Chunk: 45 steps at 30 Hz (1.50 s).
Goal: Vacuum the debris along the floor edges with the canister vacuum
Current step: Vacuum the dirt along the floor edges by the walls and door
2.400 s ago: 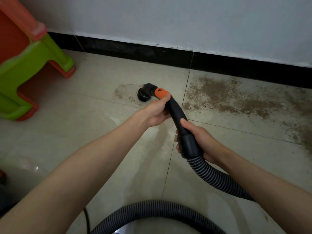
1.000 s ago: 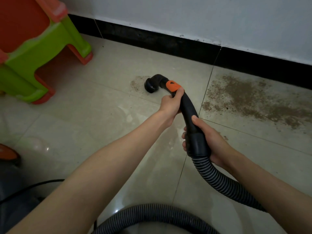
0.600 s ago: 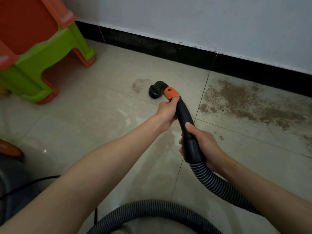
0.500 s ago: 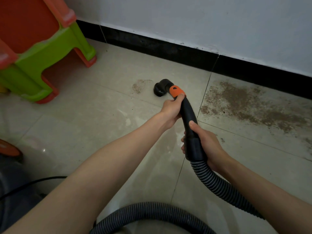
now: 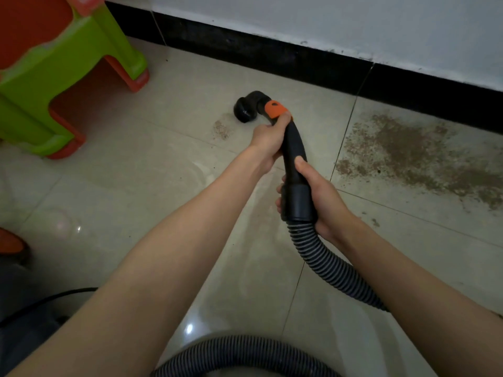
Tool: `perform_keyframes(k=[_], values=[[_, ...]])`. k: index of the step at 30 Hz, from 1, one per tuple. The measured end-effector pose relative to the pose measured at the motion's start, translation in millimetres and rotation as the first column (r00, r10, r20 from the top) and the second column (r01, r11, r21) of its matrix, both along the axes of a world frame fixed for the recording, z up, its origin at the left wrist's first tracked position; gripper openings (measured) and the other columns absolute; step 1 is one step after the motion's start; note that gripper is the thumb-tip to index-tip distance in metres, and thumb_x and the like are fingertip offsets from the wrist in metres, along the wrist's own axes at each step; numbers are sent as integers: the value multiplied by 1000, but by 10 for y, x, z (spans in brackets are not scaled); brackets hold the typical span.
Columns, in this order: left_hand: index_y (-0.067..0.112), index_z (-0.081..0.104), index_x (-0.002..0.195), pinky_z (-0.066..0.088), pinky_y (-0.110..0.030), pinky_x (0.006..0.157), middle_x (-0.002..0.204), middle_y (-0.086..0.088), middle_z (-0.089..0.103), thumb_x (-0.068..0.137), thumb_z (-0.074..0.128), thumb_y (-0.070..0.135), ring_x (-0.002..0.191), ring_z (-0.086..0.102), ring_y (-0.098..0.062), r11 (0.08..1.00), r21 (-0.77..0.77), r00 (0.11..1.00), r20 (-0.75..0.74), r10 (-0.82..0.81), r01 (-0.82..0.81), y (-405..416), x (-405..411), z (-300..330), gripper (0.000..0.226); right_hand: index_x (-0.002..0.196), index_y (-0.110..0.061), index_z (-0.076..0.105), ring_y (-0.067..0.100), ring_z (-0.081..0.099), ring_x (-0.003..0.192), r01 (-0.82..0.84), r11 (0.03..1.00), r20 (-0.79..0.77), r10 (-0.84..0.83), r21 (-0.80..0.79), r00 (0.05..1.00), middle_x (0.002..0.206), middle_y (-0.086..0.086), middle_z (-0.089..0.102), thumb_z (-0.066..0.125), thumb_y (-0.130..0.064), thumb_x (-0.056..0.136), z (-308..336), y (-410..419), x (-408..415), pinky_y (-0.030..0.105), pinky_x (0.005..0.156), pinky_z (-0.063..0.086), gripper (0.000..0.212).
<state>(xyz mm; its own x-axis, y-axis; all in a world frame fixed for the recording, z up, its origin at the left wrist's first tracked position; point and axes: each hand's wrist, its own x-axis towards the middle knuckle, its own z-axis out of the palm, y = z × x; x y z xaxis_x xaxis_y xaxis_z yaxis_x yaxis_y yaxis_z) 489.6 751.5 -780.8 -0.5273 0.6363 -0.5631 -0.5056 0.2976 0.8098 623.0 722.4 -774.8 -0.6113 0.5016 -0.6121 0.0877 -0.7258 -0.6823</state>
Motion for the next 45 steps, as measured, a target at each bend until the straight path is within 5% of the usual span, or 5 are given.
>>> perform_keyframes(k=[8, 21, 36, 42, 45], values=[[6, 52, 86, 52, -25, 61, 85, -7, 60, 95, 56, 27, 75, 60, -17, 993, -3, 992, 20, 122, -122, -178, -317, 76, 23, 96, -2, 57, 27, 63, 57, -93, 994, 68, 88, 61, 994, 70, 12, 65, 62, -44, 90, 53, -14, -298, 33, 55, 54, 43], [1, 51, 100, 53, -33, 76, 89, -10, 60, 96, 53, 26, 81, 60, -21, 997, 40, 988, 143, 63, -70, -281, -91, 173, 25, 95, -2, 59, 27, 64, 56, -190, 967, 173, 160, 168, 972, 70, 12, 67, 61, -45, 89, 236, 49, 32, 32, 51, 53, 44], [2, 54, 94, 53, -26, 65, 85, -8, 60, 94, 56, 23, 76, 60, -18, 984, -20, 981, 76, 177, -176, -520, -194, 155, 21, 100, -1, 58, 27, 64, 57, -217, 970, 150, 199, 110, 968, 72, 13, 67, 62, -44, 89, 220, -201, -115, 32, 52, 54, 44], [3, 55, 106, 55, -30, 73, 88, -7, 61, 91, 58, 28, 79, 61, -19, 975, -47, 975, 53, 218, -215, -604, -218, 149, 29, 96, -3, 60, 27, 66, 59, -282, 948, 190, 253, 146, 949, 73, 13, 69, 62, -44, 90, 229, -202, -138, 32, 53, 54, 42], [9, 58, 87, 56, -36, 82, 84, -5, 63, 88, 59, 28, 79, 63, -20, 966, -99, 971, -28, 238, -239, -694, -126, 78, 19, 92, -2, 62, 28, 66, 59, -335, 922, 237, 287, 196, 928, 73, 14, 69, 63, -43, 89, 249, -236, 31, 33, 55, 54, 41]])
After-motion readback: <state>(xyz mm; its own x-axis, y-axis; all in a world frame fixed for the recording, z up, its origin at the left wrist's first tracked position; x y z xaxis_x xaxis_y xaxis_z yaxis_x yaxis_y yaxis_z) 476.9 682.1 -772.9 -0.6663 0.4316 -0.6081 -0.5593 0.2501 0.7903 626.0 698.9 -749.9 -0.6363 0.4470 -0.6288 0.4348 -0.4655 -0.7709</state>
